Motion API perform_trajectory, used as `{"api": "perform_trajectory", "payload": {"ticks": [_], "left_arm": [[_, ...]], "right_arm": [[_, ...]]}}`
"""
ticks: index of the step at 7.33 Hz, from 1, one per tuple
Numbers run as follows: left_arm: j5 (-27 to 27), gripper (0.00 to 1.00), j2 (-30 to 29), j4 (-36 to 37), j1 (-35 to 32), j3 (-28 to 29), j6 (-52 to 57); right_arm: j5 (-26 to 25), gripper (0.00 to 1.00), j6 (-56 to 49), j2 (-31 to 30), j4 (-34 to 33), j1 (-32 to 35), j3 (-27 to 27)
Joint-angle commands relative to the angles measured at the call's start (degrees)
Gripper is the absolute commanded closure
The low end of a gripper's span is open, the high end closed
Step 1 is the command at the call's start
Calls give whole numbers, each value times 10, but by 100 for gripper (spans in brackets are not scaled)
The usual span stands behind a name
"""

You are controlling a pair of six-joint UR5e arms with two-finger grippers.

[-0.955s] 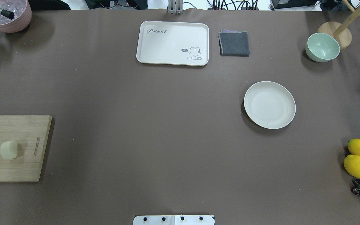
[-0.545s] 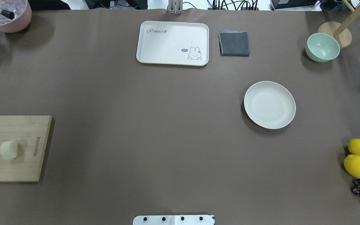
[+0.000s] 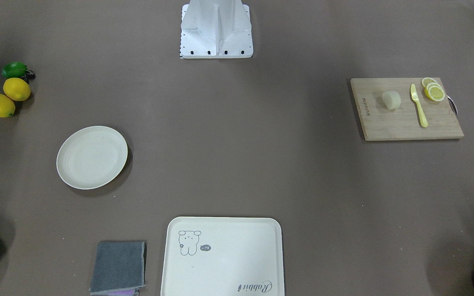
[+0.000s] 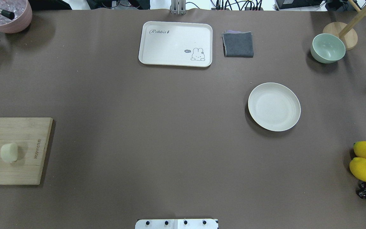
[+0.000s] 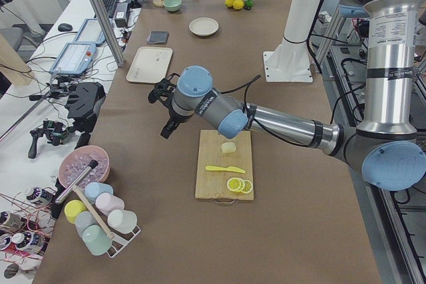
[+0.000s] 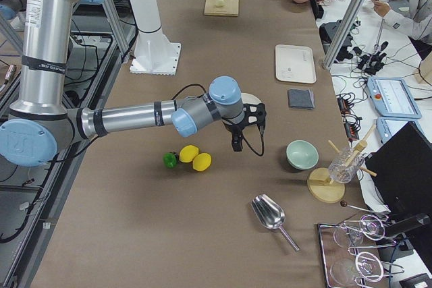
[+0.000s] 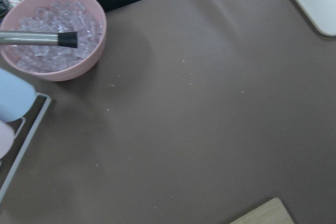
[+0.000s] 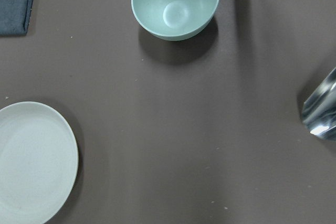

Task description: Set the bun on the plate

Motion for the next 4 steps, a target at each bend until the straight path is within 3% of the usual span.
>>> {"api": "perform_trajectory", "payload": {"ticks": [1,4], "left_arm": [[-8,2,3,-21,58,4,-8],[-4,2,5,-21,59,4,-7]], "right_arm": [[-99,0,167,19,116,-133,-32],[-229,0,296,88,170,-267,-101]]}}
